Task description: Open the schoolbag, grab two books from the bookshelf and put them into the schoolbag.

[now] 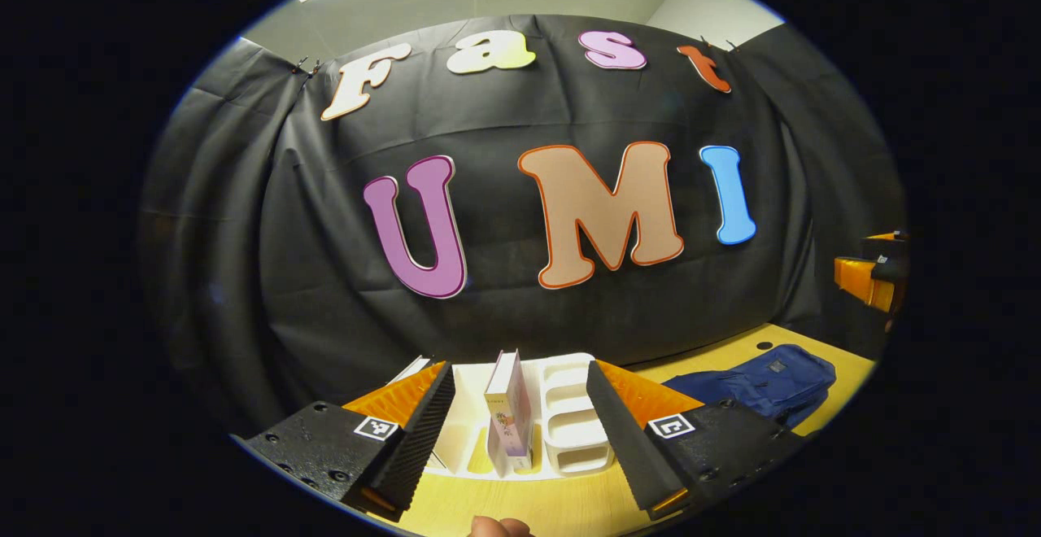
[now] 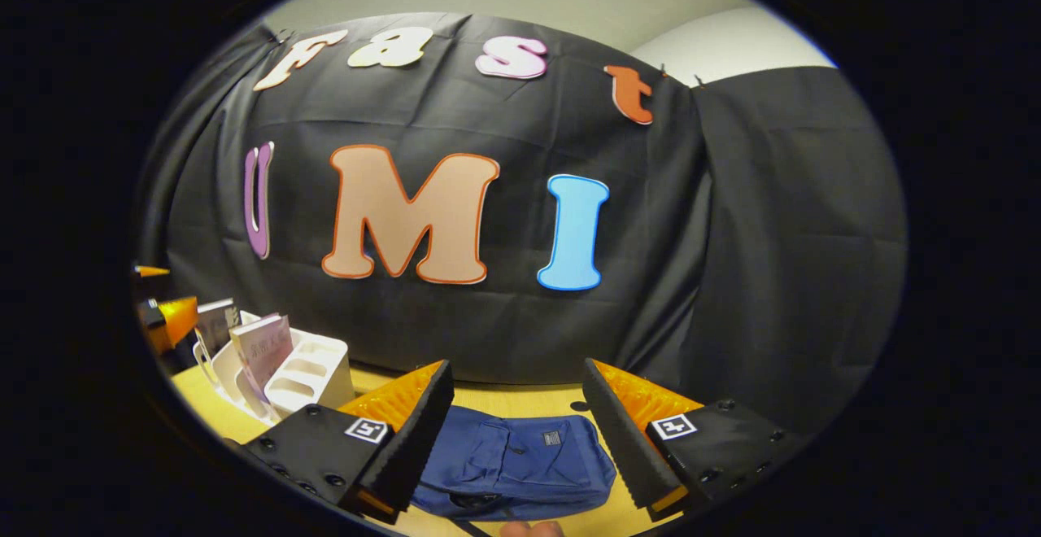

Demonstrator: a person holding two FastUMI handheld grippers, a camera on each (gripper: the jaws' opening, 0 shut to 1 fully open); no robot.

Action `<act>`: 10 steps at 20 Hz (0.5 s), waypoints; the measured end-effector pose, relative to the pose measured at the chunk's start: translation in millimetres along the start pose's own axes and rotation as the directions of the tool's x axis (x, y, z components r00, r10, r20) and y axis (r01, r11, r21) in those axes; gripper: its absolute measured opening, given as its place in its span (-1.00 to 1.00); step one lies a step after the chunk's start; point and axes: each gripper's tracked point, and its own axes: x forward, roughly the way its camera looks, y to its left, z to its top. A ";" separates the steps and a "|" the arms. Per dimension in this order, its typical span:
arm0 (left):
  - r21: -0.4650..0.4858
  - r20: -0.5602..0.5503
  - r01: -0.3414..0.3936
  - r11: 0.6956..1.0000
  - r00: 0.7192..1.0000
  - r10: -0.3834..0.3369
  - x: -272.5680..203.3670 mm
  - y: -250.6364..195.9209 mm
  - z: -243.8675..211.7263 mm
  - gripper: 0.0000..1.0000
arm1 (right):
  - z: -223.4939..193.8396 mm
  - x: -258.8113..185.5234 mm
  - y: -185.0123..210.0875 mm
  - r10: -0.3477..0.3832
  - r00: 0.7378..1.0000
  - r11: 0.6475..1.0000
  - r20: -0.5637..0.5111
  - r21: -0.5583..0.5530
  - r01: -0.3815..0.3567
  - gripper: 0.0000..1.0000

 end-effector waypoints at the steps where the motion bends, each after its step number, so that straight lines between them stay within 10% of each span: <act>1: 0.000 -0.004 -0.003 1.000 1.000 0.003 -1.2 1.3 -0.8 0.90 | 0.9 3.9 4.9 0.018 1.000 0.999 0.001 -0.038 -0.018 0.99; 10: 0.007 -0.013 -0.054 0.998 0.998 0.054 0.1 21.4 -4.5 0.90 | -77.7 30.6 79.6 0.259 0.936 0.869 -0.237 -0.366 -0.333 0.95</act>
